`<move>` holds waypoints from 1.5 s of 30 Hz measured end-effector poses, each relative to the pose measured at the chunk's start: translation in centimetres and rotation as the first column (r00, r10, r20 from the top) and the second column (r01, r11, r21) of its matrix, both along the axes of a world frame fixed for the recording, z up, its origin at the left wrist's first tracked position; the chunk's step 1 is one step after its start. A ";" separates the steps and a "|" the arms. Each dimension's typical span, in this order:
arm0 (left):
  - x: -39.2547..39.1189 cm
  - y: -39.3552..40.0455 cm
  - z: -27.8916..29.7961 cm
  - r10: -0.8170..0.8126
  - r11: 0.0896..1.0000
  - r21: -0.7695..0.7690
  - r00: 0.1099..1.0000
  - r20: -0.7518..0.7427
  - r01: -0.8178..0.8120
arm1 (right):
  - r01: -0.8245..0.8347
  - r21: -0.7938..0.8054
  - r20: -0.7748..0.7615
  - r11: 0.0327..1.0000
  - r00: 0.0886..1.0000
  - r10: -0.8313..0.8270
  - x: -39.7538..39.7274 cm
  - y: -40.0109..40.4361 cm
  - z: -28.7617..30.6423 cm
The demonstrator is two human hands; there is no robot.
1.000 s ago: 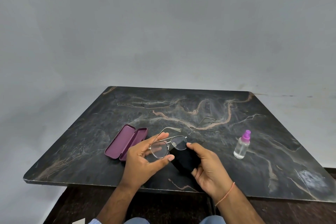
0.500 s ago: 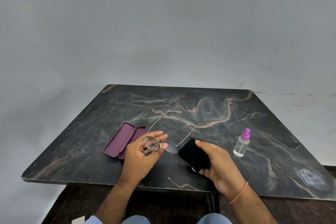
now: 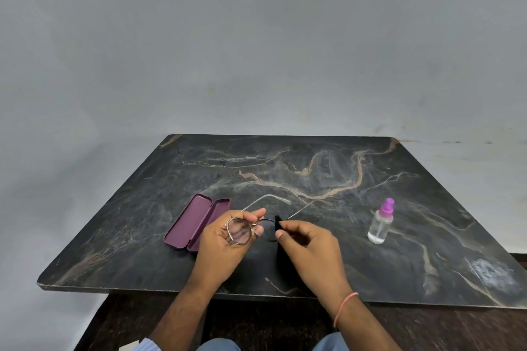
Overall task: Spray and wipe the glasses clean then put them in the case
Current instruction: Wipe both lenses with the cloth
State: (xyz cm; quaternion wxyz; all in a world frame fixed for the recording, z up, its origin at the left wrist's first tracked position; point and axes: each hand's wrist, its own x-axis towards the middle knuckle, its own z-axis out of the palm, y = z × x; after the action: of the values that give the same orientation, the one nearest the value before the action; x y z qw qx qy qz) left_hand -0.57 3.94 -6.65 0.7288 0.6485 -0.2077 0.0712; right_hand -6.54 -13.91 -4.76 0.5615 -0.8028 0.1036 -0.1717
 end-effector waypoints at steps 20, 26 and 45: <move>-0.4 0.1 0.9 -0.020 1.000 0.006 0.998 0.053 0.020 | -0.121 -0.356 0.151 0.927 0.971 0.184 0.9 1.5 -0.2; -0.4 0.1 0.6 -0.017 0.999 0.033 0.996 0.087 0.014 | -0.037 -0.479 0.058 0.877 0.996 0.074 1.3 0.1 -0.4; 0.2 0.3 -0.2 0.017 0.999 0.039 0.996 0.089 -0.021 | -0.105 -0.441 0.065 0.891 0.987 0.149 0.7 0.2 -0.1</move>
State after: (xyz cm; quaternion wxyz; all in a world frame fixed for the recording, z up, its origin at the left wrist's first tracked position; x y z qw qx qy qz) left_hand -0.35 4.21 -6.85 0.7052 0.6610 -0.2351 0.1026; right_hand -5.82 -13.69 -4.84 0.3820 -0.9038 -0.0176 -0.1923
